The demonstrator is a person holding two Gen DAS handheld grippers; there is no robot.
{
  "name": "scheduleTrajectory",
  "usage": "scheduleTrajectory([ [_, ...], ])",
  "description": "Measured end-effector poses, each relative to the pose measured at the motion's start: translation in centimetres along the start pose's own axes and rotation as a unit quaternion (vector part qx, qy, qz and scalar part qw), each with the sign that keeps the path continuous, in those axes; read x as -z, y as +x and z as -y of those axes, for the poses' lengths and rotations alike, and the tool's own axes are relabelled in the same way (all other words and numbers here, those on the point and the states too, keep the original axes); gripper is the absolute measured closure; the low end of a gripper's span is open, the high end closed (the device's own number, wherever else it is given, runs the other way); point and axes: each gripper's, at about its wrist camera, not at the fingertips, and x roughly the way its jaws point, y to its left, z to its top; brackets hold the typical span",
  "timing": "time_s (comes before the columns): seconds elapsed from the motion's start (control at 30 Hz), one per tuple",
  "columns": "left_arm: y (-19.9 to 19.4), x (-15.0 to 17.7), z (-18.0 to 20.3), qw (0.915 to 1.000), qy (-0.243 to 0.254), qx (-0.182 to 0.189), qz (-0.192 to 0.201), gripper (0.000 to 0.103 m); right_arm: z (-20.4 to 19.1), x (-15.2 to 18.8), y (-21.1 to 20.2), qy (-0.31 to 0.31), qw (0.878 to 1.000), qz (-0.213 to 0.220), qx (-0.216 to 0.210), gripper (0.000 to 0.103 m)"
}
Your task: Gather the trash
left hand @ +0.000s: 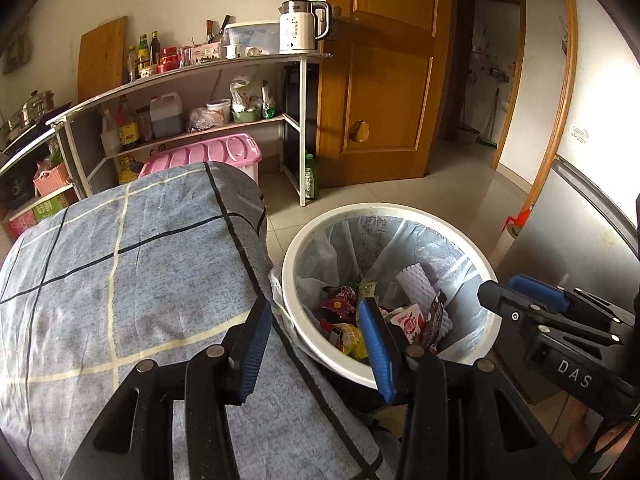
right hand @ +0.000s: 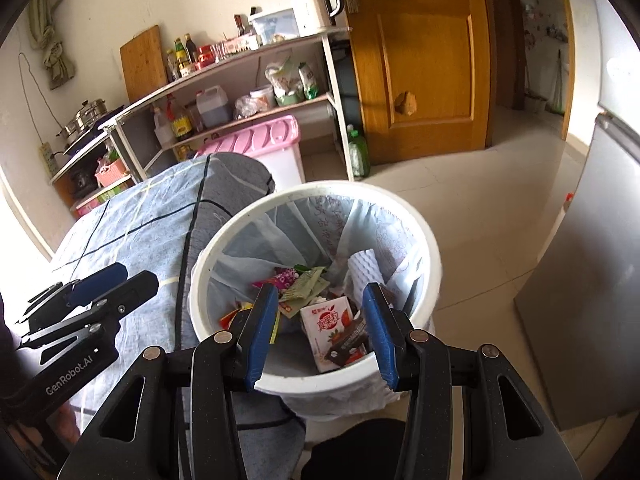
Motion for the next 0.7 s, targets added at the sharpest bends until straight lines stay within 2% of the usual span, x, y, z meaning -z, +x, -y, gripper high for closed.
scheduleTrajectory([
  [0.13,-2.3,1.4,-0.2,0.9998,-0.001,-0.008,0.016,0.058,-1.6,1.3,-2.4,-0.022,0.999,0.033,0.026,0.058],
  [0.27,-4.5,2.5,-0.4,0.9989,-0.005,-0.028,0.037,0.057,-2.9,2.5,-4.3,-0.039,0.997,0.055,0.032,0.058],
  [0.5,-7.0,3.8,-1.0,0.9975,-0.014,-0.047,0.05,0.057,-4.3,3.7,-5.9,-0.045,0.997,0.065,0.014,0.058],
  [0.7,-7.7,4.6,-1.2,0.9975,-0.02,-0.045,0.051,0.053,-4.6,4.3,-6.5,-0.041,0.997,0.071,0.01,0.058],
])
